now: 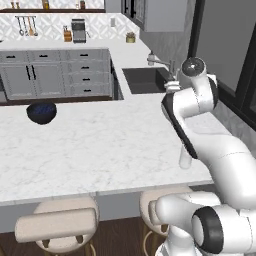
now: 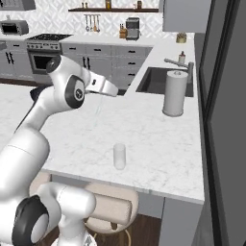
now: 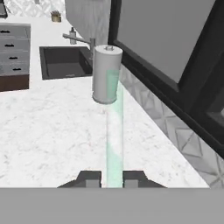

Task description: Take a straw from the drawer in front and place it inside the glass cup on the dining counter.

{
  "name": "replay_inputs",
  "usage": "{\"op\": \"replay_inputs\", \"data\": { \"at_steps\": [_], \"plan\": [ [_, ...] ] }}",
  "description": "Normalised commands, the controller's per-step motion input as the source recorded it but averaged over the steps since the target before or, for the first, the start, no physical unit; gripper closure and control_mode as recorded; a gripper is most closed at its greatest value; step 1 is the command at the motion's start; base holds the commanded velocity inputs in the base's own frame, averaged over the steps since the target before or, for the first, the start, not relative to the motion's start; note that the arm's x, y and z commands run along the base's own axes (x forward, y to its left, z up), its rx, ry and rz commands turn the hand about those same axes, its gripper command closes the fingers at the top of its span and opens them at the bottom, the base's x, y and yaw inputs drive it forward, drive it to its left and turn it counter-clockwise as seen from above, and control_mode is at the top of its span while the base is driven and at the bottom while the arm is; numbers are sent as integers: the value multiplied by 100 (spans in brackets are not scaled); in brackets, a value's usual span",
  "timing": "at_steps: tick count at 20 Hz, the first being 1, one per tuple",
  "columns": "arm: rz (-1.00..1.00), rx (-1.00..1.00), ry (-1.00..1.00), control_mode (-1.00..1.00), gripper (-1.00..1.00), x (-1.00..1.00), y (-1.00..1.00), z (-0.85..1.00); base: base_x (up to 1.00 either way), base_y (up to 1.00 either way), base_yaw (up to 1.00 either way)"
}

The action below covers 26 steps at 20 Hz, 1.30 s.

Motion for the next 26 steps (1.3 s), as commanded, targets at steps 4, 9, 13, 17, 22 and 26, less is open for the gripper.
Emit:
{"op": "replay_inputs", "data": {
  "at_steps": [4, 9, 13, 17, 22, 26],
  "plan": [
    [-22, -45, -34, -100, 100, 0, 1, 0, 0, 0, 0],
    [-29, -31, -15, -100, 100, 4, 0, -11, 0, 0, 0],
    [-28, -13, -4, -100, 100, 0, 0, -19, 0, 0, 0],
    [-25, -1, 0, -100, 100, 0, 0, -13, 0, 0, 0],
    [-19, 0, 0, -100, 100, 0, 4, -19, 0, 0, 0],
    [-18, 0, 0, -100, 100, 0, 1, -34, 0, 0, 0]
  ]
}}
